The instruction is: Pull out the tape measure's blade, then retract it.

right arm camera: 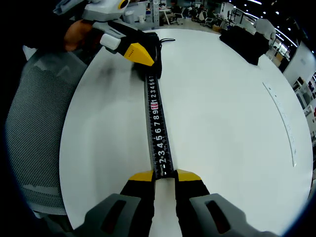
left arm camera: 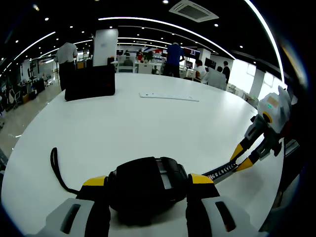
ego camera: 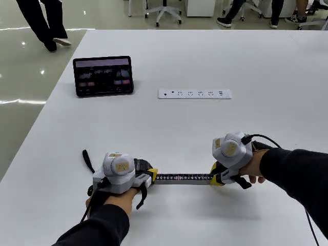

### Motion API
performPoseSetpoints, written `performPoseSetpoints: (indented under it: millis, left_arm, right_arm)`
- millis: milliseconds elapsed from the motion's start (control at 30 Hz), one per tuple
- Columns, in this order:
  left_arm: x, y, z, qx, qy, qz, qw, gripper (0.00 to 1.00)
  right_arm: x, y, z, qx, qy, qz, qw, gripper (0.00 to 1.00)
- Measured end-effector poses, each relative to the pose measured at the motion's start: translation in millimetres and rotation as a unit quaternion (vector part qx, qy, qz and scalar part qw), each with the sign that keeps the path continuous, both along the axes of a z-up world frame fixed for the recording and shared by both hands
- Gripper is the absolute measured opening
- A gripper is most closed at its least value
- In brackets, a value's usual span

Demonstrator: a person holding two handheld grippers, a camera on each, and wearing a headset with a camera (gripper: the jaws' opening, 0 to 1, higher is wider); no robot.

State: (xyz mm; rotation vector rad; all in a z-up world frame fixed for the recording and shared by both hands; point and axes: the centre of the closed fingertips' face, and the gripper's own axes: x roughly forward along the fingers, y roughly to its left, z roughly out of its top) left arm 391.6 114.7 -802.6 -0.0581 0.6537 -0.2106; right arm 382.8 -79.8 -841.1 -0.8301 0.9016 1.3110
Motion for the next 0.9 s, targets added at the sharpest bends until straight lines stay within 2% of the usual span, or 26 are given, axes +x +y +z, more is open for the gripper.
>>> performPoseSetpoints:
  millis: [900]
  left_arm:
    - [0.5,0.5,-0.4,-0.002,0.002,0.000,1.0000,0.58]
  right_arm:
    - [1.0,19.0,0.2,0.013,-0.002,0.000,0.9999,0.11]
